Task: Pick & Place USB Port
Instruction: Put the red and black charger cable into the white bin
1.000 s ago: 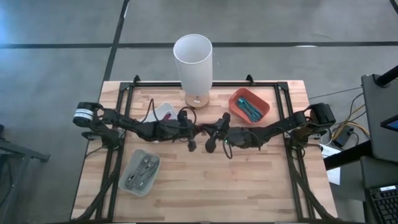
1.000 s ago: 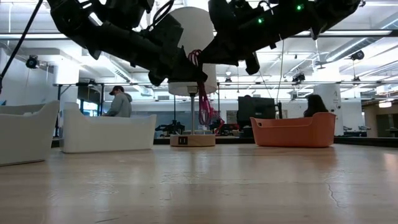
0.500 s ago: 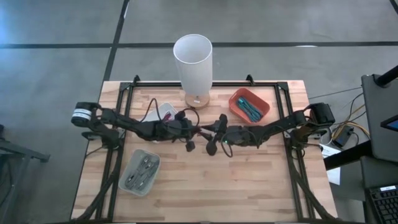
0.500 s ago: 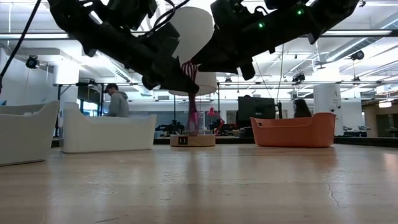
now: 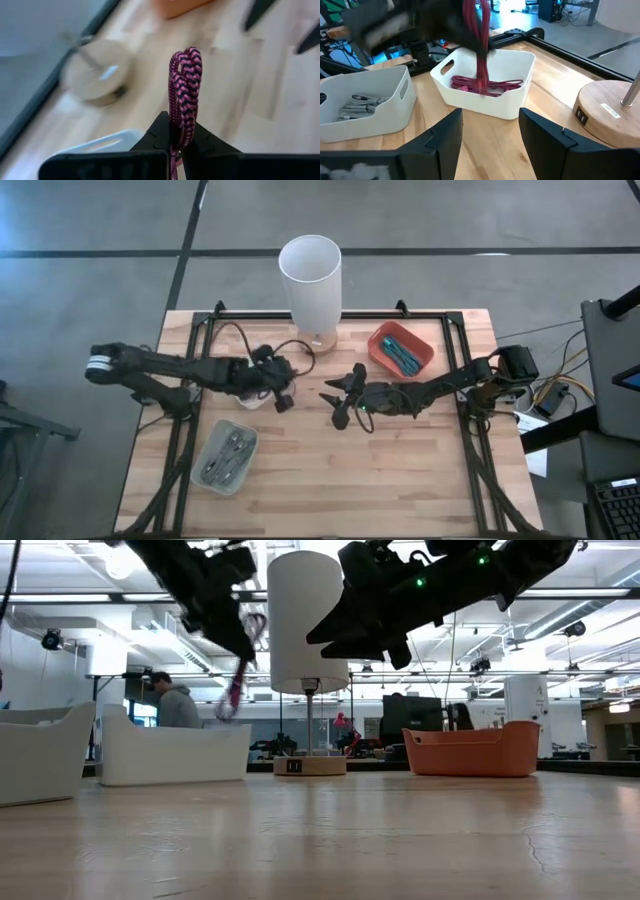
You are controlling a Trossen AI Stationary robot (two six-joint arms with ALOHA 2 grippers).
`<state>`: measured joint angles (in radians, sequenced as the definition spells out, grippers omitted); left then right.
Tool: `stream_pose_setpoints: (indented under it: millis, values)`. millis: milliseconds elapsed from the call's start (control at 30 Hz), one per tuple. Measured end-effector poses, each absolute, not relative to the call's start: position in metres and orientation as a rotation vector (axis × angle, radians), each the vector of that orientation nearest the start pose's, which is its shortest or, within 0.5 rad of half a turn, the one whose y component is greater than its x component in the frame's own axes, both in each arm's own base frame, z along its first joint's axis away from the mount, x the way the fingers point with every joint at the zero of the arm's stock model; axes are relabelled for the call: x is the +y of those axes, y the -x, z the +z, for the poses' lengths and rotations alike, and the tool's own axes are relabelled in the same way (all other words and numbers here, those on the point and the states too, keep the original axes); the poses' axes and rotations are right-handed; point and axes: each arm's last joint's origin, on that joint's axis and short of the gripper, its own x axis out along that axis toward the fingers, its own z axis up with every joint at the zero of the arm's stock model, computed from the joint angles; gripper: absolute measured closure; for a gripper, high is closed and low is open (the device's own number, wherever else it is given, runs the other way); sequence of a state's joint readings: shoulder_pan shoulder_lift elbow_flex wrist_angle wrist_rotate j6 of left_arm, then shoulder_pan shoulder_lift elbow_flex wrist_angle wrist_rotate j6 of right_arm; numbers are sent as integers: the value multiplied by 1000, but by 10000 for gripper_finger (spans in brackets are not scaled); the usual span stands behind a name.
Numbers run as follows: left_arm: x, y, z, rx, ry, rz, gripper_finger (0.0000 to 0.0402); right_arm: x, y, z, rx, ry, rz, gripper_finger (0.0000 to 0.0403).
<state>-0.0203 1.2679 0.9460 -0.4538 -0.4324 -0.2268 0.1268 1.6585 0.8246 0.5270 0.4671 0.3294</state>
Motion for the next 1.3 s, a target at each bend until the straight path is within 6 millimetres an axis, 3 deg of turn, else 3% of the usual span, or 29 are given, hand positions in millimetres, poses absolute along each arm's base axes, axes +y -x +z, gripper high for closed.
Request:
stream_pose_setpoints:
  millis: [200,333,567,867,1100,1300]
  values:
    - [15,-237,305,779,73,589,386,30,-340,197,236,-237,-383,211]
    - [24,-228,306,860,116,660,386,30,-340,197,236,-242,-383,213]
    - [43,-228,269,1029,131,760,386,31,-340,196,238,-245,-378,215]
    - [59,-235,221,1238,203,750,385,31,-340,196,237,-245,-378,214]
    - [70,-244,199,1323,223,772,382,31,-340,196,238,-244,-378,213]
    - [76,-252,185,1350,211,766,351,31,-340,196,238,-241,-377,213]
